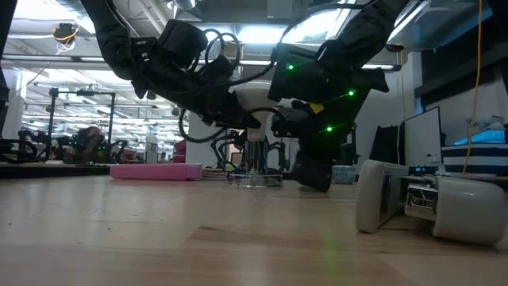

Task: Screw lightbulb
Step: Insert light bulb into the lamp

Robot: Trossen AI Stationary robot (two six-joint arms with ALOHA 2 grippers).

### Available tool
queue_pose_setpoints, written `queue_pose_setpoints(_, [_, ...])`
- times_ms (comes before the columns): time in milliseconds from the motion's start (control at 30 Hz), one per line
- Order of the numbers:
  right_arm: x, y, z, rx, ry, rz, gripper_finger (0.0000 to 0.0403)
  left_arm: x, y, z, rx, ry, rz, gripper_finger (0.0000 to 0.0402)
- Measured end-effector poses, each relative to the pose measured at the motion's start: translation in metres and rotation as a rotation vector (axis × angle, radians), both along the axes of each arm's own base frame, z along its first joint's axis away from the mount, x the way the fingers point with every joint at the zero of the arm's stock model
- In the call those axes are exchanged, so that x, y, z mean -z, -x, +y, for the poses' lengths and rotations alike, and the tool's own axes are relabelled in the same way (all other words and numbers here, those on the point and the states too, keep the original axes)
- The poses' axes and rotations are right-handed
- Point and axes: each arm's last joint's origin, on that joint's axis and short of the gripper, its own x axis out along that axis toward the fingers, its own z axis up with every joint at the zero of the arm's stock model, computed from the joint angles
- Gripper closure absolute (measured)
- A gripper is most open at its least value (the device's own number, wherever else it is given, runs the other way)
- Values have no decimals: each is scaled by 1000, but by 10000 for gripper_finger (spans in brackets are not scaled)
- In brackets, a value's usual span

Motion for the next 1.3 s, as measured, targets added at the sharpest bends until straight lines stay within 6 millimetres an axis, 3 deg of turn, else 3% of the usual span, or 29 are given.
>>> queue_pose_setpoints(200, [-22,-3,5,-94,-11,-38,395,0,0,0,-2,-2,1,249])
queue_pose_setpoints(500, [-26,-16,11,-287,-127,-99,388,0,0,0,-4,-2,1,249])
queue_pose_setpoints(700, [-29,-21,13,-341,-168,-147,324,0,0,0,-4,-3,1,249])
queue_pose_setpoints(933, [-30,-21,11,-349,-90,-115,259,0,0,0,-4,-3,-1,249])
queue_pose_setpoints(1133, [-31,-27,12,-419,-50,-131,274,0,0,0,-6,-3,-1,249])
queue_pose_setpoints(1300, [-20,-34,13,-461,-36,-145,302,0,0,0,-6,-4,-1,249])
